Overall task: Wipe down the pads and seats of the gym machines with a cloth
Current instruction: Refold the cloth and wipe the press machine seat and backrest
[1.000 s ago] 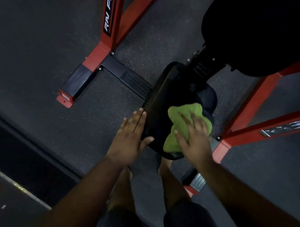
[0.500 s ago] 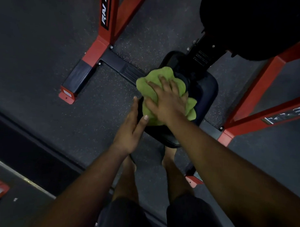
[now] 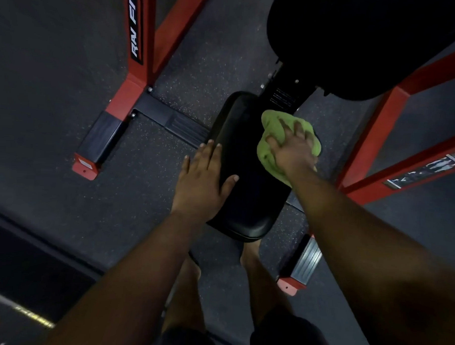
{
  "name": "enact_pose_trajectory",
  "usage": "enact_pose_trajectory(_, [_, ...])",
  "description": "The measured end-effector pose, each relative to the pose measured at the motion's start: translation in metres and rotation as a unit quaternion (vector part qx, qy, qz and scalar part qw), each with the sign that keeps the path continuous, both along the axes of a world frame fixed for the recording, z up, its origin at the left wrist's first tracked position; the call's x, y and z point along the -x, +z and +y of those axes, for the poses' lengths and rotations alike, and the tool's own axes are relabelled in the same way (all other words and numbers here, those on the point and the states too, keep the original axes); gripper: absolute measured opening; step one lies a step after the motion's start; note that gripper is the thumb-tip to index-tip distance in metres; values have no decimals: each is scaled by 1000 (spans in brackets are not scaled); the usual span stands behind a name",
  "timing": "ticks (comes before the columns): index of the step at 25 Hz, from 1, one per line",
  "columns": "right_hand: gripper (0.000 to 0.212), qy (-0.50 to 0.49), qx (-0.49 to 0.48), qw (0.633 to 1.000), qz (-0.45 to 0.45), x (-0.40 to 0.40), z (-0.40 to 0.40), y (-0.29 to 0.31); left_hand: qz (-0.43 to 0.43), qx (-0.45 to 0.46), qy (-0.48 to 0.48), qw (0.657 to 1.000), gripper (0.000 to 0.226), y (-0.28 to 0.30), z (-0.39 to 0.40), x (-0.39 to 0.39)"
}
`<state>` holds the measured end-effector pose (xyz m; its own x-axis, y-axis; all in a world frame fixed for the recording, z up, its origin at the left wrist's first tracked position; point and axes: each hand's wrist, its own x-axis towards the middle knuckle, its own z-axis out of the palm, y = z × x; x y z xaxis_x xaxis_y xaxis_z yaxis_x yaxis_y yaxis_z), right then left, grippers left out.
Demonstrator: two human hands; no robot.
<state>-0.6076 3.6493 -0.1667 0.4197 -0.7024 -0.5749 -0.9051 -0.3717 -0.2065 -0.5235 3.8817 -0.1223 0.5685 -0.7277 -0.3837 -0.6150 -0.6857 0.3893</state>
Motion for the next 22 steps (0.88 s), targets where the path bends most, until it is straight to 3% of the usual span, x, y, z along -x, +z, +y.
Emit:
enact_pose_trajectory(6, [72, 92, -12, 990, -105, 71, 73, 23, -40, -40, -30, 998, 81, -8, -6, 2])
enact_pose_trajectory(10, [67, 182, 42, 982, -14, -6, 33, 0, -48, -37, -33, 998, 78, -10, -6, 0])
enact_pose_trajectory(13, [63, 258, 26, 965, -39, -84, 0, -16, -43, -40, -31, 998, 77, -13, -4, 0])
enact_pose_trajectory(16, [68, 293, 14, 953, -70, -91, -19, -28, -34, -37, -32, 998, 77, -14, -4, -1])
enact_pose_trajectory(18, [76, 255, 18, 964, -77, -65, -32, -31, -35, -34, -31, 998, 77, -13, -3, -1])
enact_pose_trajectory(22, [69, 39, 14, 999, -21, 7, -26, -12, -29, -32, -33, 999, 77, -11, -3, -2])
